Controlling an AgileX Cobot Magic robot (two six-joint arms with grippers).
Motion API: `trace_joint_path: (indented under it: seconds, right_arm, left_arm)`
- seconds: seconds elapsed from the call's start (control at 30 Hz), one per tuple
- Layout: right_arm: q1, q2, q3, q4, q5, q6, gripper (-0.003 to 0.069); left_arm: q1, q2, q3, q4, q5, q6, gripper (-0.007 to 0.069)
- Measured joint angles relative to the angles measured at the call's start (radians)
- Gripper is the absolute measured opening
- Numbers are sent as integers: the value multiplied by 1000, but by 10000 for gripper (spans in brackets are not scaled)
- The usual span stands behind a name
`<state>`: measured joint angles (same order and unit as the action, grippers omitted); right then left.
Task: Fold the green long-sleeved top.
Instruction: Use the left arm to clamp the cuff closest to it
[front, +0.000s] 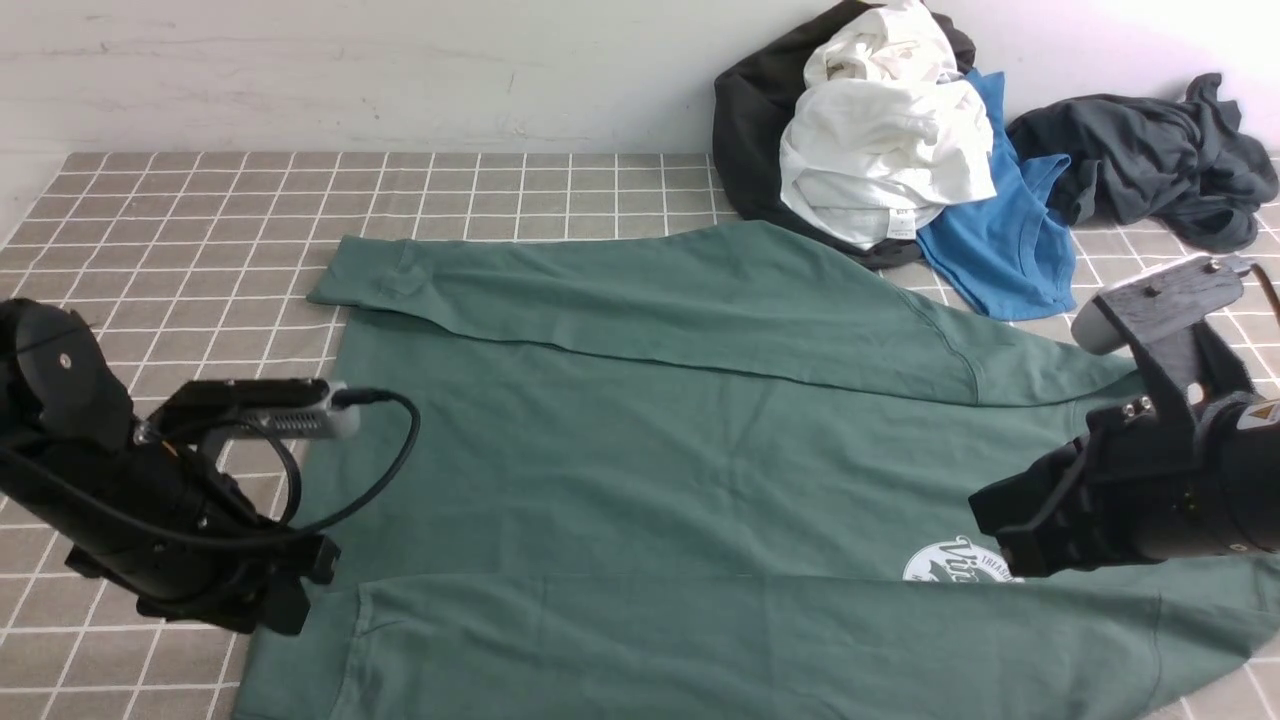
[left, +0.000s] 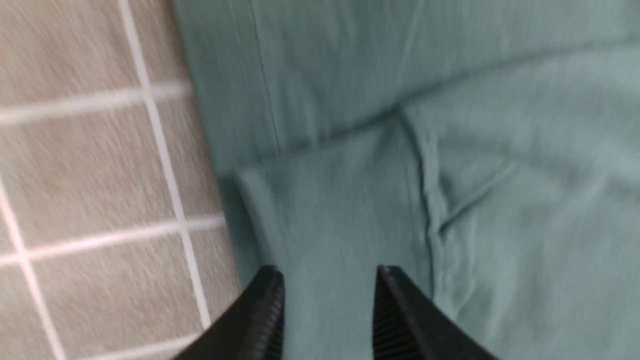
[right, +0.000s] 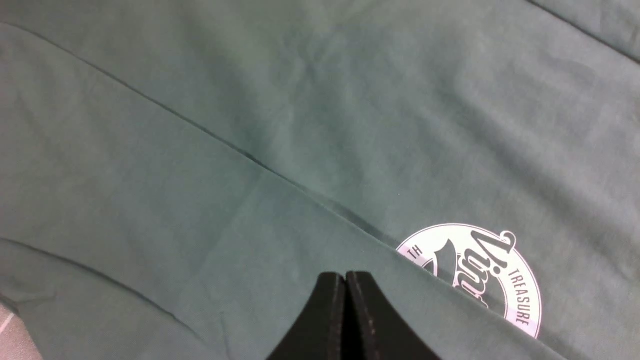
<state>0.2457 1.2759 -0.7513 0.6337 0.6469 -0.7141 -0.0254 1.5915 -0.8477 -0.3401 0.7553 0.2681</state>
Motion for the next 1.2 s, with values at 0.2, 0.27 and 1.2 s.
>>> trace_joint_path:
  seconds: [0.2, 0.27, 1.2]
  right_arm:
    - [0, 0, 0, 3, 0, 0, -10]
    - [0, 0, 0, 3, 0, 0, -10]
    - [0, 0, -1, 32, 0, 0, -10]
  left_arm:
    - [0, 0, -10, 0, -19, -8, 229]
    - [0, 0, -10, 0, -19, -9, 223]
    - [-21, 58, -13, 24, -2, 34, 8]
